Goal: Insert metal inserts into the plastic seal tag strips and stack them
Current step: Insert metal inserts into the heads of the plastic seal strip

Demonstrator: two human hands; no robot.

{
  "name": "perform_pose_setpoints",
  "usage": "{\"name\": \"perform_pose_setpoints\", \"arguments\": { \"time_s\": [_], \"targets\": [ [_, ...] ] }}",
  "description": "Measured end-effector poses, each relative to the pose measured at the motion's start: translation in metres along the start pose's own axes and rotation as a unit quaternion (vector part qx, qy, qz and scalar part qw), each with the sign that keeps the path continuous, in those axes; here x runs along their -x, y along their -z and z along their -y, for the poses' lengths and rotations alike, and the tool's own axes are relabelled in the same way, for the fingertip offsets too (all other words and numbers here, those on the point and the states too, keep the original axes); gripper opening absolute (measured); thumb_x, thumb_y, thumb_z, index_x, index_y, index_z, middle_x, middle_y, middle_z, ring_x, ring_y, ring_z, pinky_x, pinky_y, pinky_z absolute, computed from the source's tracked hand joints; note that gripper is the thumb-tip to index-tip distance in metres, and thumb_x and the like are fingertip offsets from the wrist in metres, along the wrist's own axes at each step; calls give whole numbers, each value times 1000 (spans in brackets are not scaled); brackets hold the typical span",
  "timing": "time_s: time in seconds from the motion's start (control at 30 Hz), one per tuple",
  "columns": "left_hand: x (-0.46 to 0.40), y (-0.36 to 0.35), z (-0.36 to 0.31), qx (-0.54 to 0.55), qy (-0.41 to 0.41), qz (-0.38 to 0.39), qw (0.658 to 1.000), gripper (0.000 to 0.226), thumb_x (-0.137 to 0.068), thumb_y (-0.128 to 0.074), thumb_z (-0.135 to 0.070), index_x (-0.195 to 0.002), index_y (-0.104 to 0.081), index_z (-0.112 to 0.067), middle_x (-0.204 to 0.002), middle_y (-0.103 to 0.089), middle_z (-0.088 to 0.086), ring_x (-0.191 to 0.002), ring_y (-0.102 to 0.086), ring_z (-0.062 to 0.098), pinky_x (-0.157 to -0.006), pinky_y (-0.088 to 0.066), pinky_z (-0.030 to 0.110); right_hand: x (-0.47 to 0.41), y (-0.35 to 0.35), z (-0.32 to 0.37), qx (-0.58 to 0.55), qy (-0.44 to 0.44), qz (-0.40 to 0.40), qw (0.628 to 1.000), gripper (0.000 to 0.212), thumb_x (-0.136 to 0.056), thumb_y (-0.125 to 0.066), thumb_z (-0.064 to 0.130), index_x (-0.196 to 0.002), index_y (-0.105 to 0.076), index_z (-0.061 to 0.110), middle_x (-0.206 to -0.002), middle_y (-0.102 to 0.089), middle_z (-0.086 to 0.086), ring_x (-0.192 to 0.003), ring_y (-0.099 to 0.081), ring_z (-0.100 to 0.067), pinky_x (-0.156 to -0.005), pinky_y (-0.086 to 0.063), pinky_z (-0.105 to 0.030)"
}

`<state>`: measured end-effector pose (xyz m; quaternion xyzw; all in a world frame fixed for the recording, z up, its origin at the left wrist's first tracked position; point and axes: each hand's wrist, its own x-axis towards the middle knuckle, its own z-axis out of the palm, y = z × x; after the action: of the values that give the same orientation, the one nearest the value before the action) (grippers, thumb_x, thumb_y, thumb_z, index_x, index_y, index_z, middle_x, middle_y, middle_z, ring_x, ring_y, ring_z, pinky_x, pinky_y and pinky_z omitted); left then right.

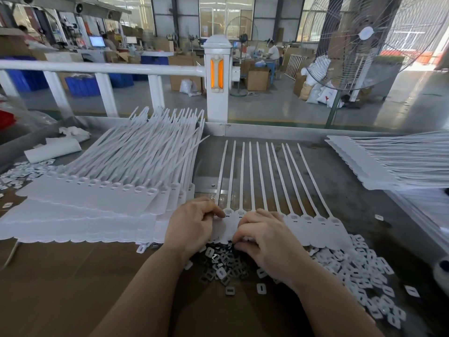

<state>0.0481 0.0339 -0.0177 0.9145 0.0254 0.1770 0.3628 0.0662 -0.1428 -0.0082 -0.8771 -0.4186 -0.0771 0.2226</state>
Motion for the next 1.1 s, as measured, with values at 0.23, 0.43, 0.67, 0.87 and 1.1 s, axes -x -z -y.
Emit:
{"name": "perform_pose_setpoints", "arguments": {
  "time_s": [0.23,0.43,0.67,0.87,1.1],
  "targets": [
    [0,1,0,5,-7,23,1000,34,-87,-51,-4,-77,-72,-29,-93,-65,-17,-90,-58,3,-78,-47,22,0,0,1,10,8,12,1000,16,-91,-55,29,-97,-70,28,-102,-56,15,-102,-39,-2,-93,-22,-20],
    [2,3,-2,39,-45,29,998,31,-83,-57,-5,-75,-73,-31,-86,-65,-20,-89,-60,3,-80,-48,28,-1,-4,1,-31,-50,-66,996,10,-92,-53,23,-90,-63,24,-91,-54,20,-93,-44,3,-89,-30,-14],
    [0,6,-6,93,-65,55,992,11,-73,-68,-33,-74,-70,-43,-80,-66,-20,-76,-58,1,-70,-47,30,-4,-6,-3,-117,-125,-117,978,9,-92,-55,19,-92,-64,22,-81,-63,15,-78,-58,-1,-72,-46,-14],
    [-6,2,-11,122,-59,93,986,5,-74,-75,-29,-77,-74,-33,-76,-68,-12,-74,-61,7,-74,-52,33,-6,-6,-2,-143,-141,-116,973,8,-91,-57,21,-92,-65,23,-78,-63,14,-76,-58,1,-71,-47,-15],
    [-9,-2,-13,114,-55,102,987,14,-81,-68,-22,-73,-64,-32,-73,-64,-14,-74,-58,5,-72,-49,24,-7,-5,-3,-157,-154,-130,967,11,-92,-56,22,-94,-66,20,-83,-65,11,-80,-59,-3,-76,-49,-23]
  ]
}}
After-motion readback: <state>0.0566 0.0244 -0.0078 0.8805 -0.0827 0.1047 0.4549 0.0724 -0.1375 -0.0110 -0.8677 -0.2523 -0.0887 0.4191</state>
